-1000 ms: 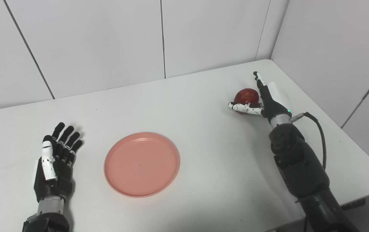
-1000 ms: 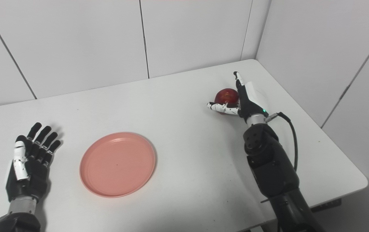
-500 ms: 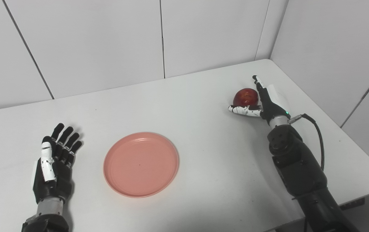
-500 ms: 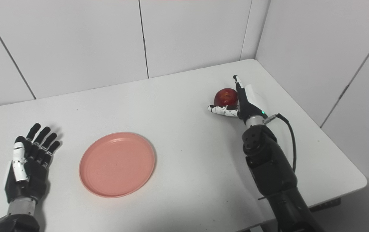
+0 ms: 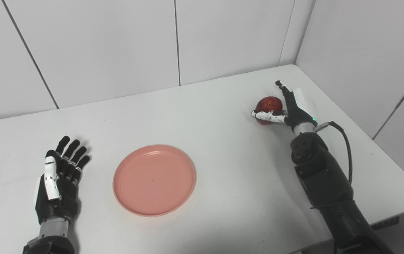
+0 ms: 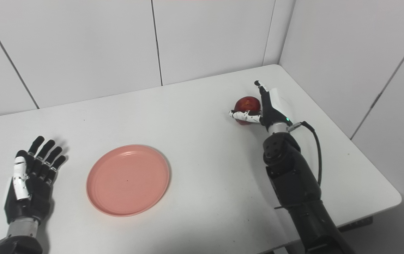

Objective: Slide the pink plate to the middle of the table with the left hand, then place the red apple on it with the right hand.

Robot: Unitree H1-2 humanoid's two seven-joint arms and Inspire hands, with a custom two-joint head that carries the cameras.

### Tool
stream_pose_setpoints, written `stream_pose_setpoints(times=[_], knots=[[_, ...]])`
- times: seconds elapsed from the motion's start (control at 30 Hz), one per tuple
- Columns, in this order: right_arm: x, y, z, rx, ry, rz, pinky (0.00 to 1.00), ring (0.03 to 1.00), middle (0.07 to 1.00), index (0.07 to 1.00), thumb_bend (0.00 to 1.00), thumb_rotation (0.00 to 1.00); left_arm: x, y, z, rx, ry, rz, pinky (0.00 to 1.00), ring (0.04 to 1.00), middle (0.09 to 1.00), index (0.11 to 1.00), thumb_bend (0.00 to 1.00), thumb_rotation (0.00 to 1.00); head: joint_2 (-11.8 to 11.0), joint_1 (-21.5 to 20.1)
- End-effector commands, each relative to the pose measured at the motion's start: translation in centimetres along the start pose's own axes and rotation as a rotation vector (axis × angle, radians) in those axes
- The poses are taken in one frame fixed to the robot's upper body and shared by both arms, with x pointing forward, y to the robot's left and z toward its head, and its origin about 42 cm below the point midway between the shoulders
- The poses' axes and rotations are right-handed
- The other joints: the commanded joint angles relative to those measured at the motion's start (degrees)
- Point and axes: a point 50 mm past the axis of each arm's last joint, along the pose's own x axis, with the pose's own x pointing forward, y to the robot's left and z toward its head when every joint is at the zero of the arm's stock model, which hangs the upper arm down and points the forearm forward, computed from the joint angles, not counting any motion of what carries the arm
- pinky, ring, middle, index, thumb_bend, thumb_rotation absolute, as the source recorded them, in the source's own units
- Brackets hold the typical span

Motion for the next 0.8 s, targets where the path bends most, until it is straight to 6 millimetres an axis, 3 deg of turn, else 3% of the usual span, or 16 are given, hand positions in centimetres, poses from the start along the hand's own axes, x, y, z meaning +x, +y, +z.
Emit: stream_pose_setpoints(times=[0.0,0.07,0.13,0.2,0.3,0.47,0.77], knots=[[1.27,-1.67,2.33,0.036,-0.08,-0.084,0.55,0.68,0.757,0.861,1.0,0.35,-0.72,0.42,-1.28,-0.008,0.075,0.028,0.86,0.86,0.871,0.858,0.34,1.0,0.0,0.1],[1.4,-1.61,2.37,0.04,-0.088,-0.088,0.49,0.618,0.706,0.852,0.99,0.34,-0.74,0.4,-1.27,-0.007,0.076,0.028,0.86,0.86,0.871,0.858,0.34,1.0,0.0,0.1],[1.49,-1.57,2.4,0.042,-0.094,-0.088,0.48,0.623,0.7,0.836,0.97,0.33,-0.74,0.43,-1.28,-0.005,0.075,0.026,0.86,0.863,0.875,0.862,0.34,1.0,0.0,0.2],[1.63,-1.55,2.33,0.041,-0.096,-0.087,0.56,0.692,0.745,0.812,0.95,0.3,-0.73,0.41,-1.26,-0.006,0.074,0.025,0.86,0.862,0.875,0.861,0.34,1.0,0.0,0.2],[1.81,-1.52,2.26,0.036,-0.085,-0.081,0.56,0.687,0.741,0.797,0.95,0.3,-0.71,0.47,-1.32,-0.007,0.076,0.029,0.86,0.862,0.874,0.861,0.33,1.0,0.0,0.2],[2.03,-1.49,2.03,0.019,-0.08,-0.063,0.63,0.731,0.764,0.775,0.97,0.31,-0.72,0.47,-1.36,-0.012,0.08,0.033,0.86,0.858,0.871,0.858,0.33,1.0,0.0,0.2],[2.24,-1.1,1.65,-0.02,-0.06,-0.042,0.59,0.682,0.721,0.726,0.95,0.28,-0.8,0.58,-1.36,-0.008,0.08,0.028,0.86,0.861,0.873,0.861,0.34,1.0,0.2,0.3]])
